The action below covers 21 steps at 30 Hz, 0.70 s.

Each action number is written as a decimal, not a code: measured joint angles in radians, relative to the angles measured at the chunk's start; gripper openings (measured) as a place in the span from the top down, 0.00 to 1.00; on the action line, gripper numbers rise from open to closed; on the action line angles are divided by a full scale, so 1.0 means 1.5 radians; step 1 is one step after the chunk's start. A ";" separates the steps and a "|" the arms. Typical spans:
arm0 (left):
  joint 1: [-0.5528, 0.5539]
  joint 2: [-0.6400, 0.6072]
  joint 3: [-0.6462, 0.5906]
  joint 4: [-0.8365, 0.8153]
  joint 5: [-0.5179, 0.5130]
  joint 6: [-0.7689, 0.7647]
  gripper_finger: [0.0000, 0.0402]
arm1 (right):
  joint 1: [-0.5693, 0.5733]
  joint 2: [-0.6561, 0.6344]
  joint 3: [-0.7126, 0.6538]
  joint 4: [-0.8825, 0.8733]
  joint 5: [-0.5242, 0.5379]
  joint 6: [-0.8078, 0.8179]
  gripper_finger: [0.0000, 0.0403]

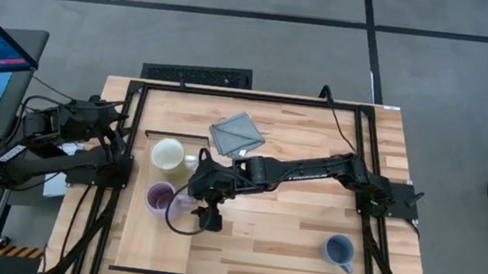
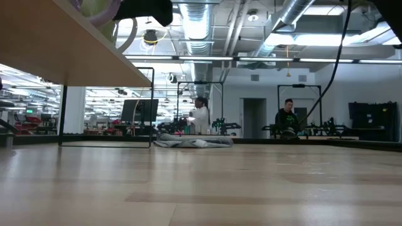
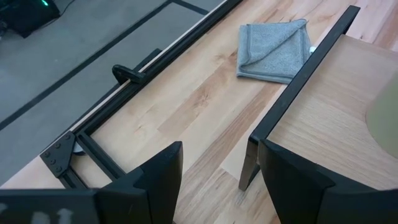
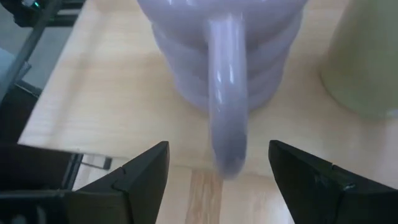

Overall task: Stack small to large cups/mugs on shelf
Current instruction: Put the blue mug on the shelf

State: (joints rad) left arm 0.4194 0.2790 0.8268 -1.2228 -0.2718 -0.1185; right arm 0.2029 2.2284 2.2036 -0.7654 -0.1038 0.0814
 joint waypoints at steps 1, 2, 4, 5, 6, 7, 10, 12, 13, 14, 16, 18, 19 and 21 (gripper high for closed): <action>0.000 0.000 0.000 0.000 0.000 0.000 0.50 | 0.000 0.000 0.000 -0.006 0.000 0.000 0.26; 0.000 0.000 0.000 0.000 0.000 0.000 0.50 | 0.000 0.000 0.000 -0.012 0.000 0.003 0.26; 0.000 0.000 0.000 0.000 0.000 0.000 0.50 | -0.002 0.000 0.000 -0.024 0.000 0.007 0.26; 0.000 0.000 0.000 0.000 0.000 0.000 0.50 | -0.002 0.000 0.000 -0.031 0.000 0.011 0.26; 0.000 0.000 0.000 0.000 0.000 0.000 0.50 | -0.003 0.000 0.000 -0.038 0.000 0.016 0.26; 0.000 0.000 0.000 0.000 0.000 0.000 0.50 | -0.005 0.000 0.000 -0.047 0.000 0.016 0.26; 0.000 0.000 0.000 -0.001 0.000 0.000 0.50 | -0.006 0.000 0.000 -0.089 0.000 0.025 0.26; 0.000 0.000 0.000 -0.001 0.001 0.000 0.50 | -0.007 0.000 0.000 -0.123 0.000 0.037 0.26; 0.000 0.000 0.000 -0.001 0.001 0.000 0.50 | -0.008 0.000 0.000 -0.141 0.000 0.043 0.26; 0.000 0.000 0.000 -0.001 0.001 0.000 0.50 | -0.008 0.000 0.000 -0.158 0.000 0.046 0.26; 0.000 0.000 0.000 -0.004 0.000 0.000 0.50 | -0.010 0.000 0.000 -0.188 0.000 0.045 0.26; 0.000 0.000 0.000 -0.006 0.000 0.000 0.50 | -0.014 0.000 0.000 -0.226 0.000 0.045 0.26; 0.000 0.000 0.000 -0.006 0.000 0.000 0.50 | -0.017 0.000 0.000 -0.248 0.000 0.045 0.26; 0.000 0.000 0.000 -0.006 -0.001 0.000 0.50 | -0.021 -0.005 -0.001 -0.297 0.006 0.056 0.26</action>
State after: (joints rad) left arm 0.4194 0.2787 0.8268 -1.2319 -0.2730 -0.1177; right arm 0.1709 2.2210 2.2021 -1.2115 -0.0947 0.1654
